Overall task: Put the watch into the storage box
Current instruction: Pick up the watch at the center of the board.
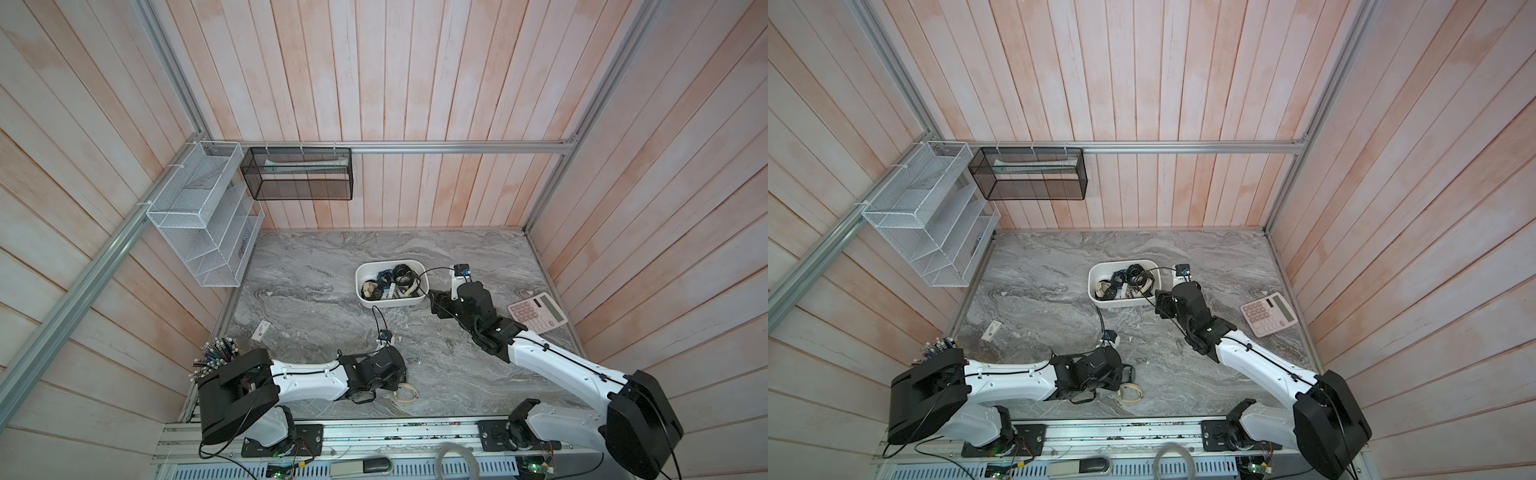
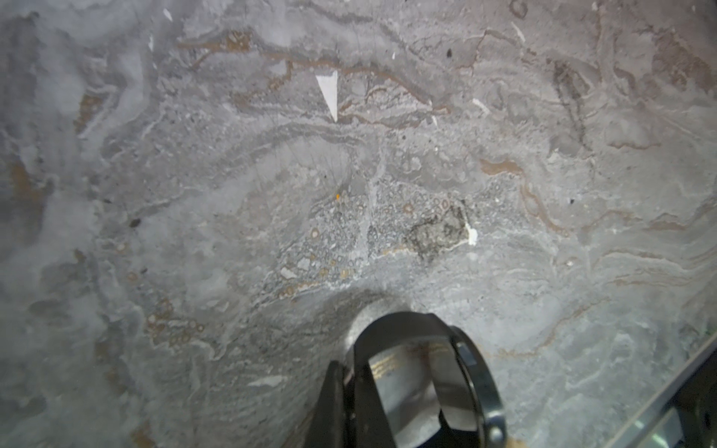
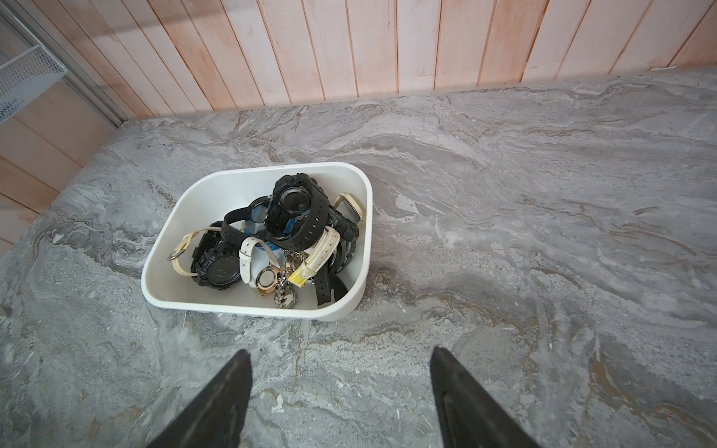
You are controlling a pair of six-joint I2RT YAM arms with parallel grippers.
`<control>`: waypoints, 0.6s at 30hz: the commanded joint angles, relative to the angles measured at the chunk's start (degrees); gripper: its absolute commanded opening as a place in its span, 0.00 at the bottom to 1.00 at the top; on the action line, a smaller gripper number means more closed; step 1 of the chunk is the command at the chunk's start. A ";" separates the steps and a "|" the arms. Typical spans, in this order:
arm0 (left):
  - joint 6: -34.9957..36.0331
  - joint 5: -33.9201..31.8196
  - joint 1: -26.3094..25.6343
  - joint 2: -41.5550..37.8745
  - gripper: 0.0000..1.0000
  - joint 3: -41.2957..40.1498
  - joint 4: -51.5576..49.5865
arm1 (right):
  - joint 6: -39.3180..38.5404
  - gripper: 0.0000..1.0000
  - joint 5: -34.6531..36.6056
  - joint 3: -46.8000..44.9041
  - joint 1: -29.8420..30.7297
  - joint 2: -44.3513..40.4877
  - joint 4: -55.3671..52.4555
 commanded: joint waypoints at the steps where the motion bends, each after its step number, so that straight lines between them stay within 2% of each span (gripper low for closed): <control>1: -0.15 -1.16 1.79 -0.69 0.00 1.69 -0.56 | 0.39 0.74 1.22 -0.15 -0.04 -0.27 0.45; 7: 1.95 -1.03 6.05 -3.52 0.00 2.54 2.16 | 0.14 0.75 1.61 -0.36 -0.12 -0.74 0.38; 12: 6.84 -2.24 9.18 -3.74 0.00 8.08 1.44 | -0.16 0.75 1.74 -0.57 -0.11 -0.91 0.31; 18: 17.48 -1.95 19.44 -4.02 0.00 17.11 -3.03 | -0.91 0.75 2.02 -0.59 -0.16 -2.21 -0.78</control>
